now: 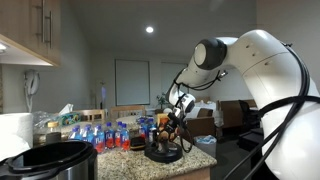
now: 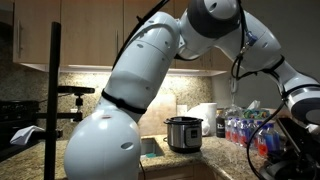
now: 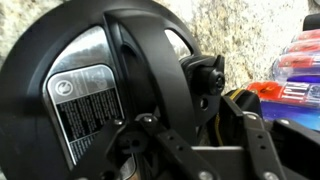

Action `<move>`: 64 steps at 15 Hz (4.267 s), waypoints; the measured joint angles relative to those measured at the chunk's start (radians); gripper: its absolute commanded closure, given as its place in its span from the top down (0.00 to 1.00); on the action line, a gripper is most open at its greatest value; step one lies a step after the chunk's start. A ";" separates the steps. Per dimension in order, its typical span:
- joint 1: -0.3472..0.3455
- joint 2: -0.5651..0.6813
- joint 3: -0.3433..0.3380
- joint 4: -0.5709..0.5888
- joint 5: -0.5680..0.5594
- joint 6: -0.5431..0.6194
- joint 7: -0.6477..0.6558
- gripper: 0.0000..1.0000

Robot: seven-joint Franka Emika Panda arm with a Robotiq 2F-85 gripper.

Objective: Put the black lid on the rice cooker then remove it and place it on the counter.

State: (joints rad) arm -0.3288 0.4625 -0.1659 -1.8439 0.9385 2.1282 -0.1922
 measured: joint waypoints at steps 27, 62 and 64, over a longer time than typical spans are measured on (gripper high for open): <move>0.123 -0.420 0.002 -0.240 0.042 0.075 -0.062 0.00; 0.373 -0.455 0.200 0.086 -0.317 -0.242 -0.012 0.00; 0.376 -0.408 0.208 0.126 -0.317 -0.292 -0.013 0.00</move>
State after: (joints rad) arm 0.0467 0.0545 0.0425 -1.7179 0.6220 1.8360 -0.2049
